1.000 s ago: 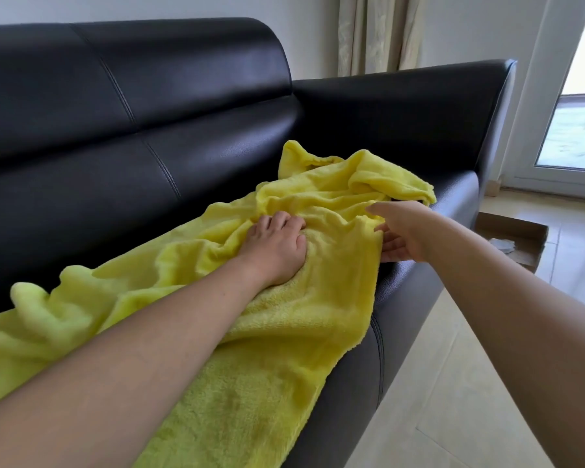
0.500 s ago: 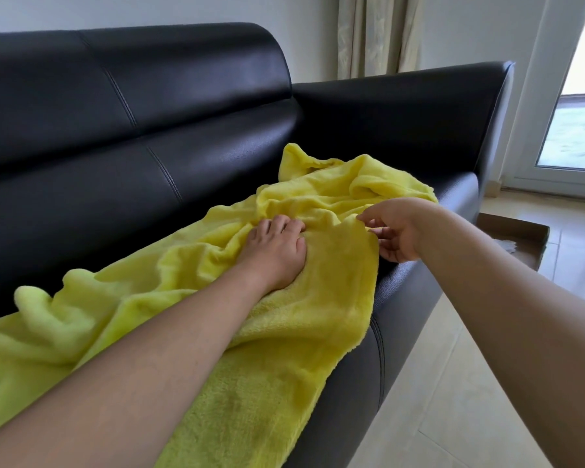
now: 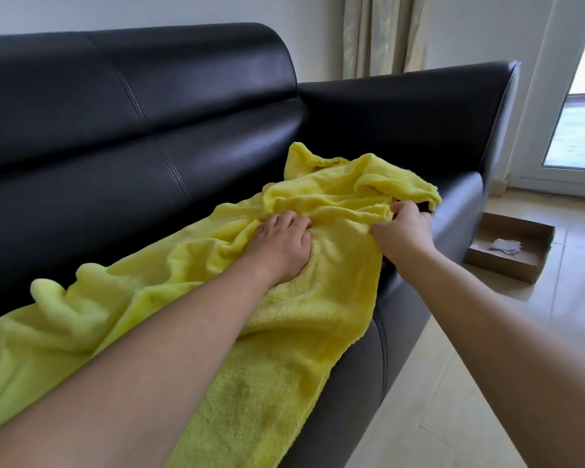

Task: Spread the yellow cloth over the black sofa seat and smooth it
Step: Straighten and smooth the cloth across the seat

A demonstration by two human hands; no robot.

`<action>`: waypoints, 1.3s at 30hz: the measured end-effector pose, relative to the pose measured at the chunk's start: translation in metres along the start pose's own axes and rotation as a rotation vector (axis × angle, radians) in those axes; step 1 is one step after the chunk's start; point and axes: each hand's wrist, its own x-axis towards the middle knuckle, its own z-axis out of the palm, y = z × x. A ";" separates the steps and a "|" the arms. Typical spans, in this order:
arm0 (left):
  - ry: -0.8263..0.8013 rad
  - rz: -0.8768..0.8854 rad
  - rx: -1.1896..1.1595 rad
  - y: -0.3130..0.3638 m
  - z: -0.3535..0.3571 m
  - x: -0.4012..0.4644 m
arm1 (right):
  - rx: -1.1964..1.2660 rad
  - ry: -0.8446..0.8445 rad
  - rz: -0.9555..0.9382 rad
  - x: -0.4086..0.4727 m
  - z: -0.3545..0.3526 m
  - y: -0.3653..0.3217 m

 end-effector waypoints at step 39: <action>-0.110 -0.588 -0.090 -0.200 -0.094 -0.328 | -0.918 -0.271 -0.785 -0.169 0.163 -0.116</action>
